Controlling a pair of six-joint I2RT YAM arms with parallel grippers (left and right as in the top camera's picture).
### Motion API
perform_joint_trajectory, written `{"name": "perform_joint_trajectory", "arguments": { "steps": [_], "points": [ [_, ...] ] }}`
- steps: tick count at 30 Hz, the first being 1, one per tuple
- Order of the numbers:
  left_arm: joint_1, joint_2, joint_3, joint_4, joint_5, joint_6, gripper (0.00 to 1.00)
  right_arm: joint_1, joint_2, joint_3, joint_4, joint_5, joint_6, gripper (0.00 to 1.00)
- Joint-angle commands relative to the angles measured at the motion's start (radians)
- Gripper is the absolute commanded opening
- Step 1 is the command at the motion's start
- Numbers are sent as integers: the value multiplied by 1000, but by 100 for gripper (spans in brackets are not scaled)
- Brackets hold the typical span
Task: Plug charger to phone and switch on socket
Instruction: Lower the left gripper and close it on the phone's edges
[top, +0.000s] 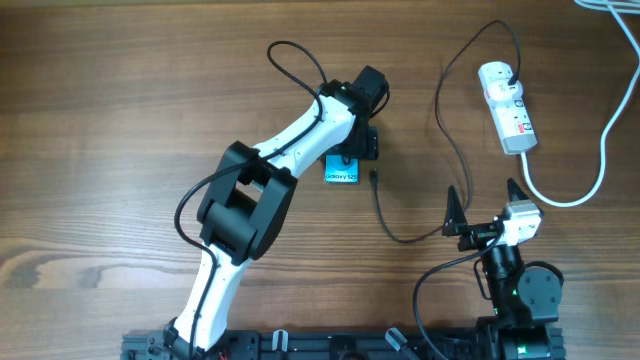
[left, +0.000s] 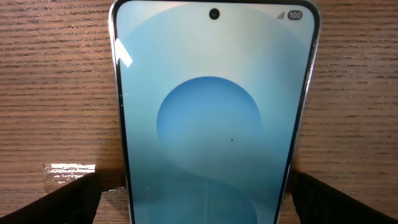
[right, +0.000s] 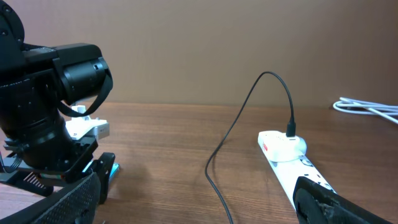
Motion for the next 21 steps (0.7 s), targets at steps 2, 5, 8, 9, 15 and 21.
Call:
{"name": "perform_joint_trajectory", "arguments": {
  "steps": [2, 5, 8, 9, 15, 21],
  "points": [
    [-3, 46, -6, -4, -18, 2, 87, 6, -5, -1, 2, 16, 6, 100],
    [-3, 46, -6, -4, -18, 1, 91, 6, -5, -1, 2, 16, 7, 100],
    [-4, 46, -6, -4, -18, 1, 88, 6, -5, -1, 2, 16, 6, 100],
    [-4, 46, -6, -4, -18, 2, 86, 6, -5, -1, 2, 16, 6, 100],
    [-4, 46, -6, -4, -18, 2, 72, 6, -5, -1, 2, 16, 6, 100],
    [-3, 46, -6, -4, -18, 2, 74, 6, -5, -1, 2, 16, 7, 100]
  ]
}}
